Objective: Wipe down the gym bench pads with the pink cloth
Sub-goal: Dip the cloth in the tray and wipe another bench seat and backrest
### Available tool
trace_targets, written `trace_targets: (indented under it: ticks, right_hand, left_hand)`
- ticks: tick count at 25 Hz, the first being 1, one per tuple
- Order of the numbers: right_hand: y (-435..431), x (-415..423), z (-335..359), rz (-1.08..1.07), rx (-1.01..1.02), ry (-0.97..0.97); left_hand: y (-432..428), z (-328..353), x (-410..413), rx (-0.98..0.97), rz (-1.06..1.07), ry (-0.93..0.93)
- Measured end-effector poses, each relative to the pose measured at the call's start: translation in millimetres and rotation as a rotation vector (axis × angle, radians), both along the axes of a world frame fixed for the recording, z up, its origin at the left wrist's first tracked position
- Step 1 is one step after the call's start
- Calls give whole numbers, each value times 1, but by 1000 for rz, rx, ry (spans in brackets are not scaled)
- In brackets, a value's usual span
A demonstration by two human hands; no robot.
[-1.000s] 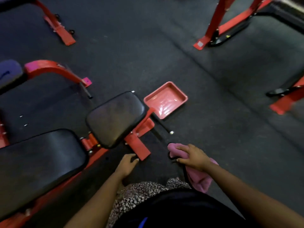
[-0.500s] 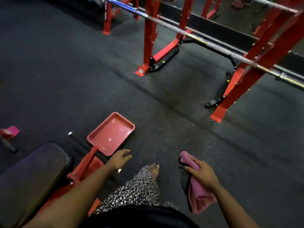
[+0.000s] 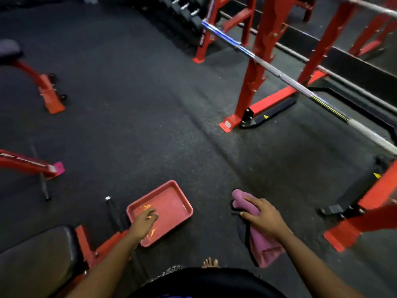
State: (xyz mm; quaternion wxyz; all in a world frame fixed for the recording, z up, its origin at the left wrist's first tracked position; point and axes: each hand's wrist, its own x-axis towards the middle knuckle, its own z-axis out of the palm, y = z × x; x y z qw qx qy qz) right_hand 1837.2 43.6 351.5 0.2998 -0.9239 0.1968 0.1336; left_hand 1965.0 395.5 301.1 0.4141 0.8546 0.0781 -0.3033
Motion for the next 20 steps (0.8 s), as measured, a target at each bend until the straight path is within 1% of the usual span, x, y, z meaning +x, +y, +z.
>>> trace_targets:
  ticks: [2,6,9,12,14,16,18,20]
  right_hand:
    - [-12,61,-1,130,17,-14]
    - [-38,199,-8,395,-18,7]
    - [-58,295,-14,582,-10,23]
    - [-74,409,-11,826,-30,64]
    - [-63,483,-6,995,-46,63]
    - [-35,540,-3,1168,-64,53]
    - [0,581,-1,1260,-36,32]
    - [46,625,-5,1336,18,-6]
  left_hand:
    - [1,-3,15,16,105,-7]
    - [-6,-20,44,28,448,-8]
    - [-27,-21,76,14,679,-22]
    - [-60,-10,118,12,866,-6]
    - [-81,0,140,9,957,-4]
    - [-95,2,152,25,1052,24]
    - [-108,1,160,12,1144,59]
    - [-108,-8,175,44,1257,83]
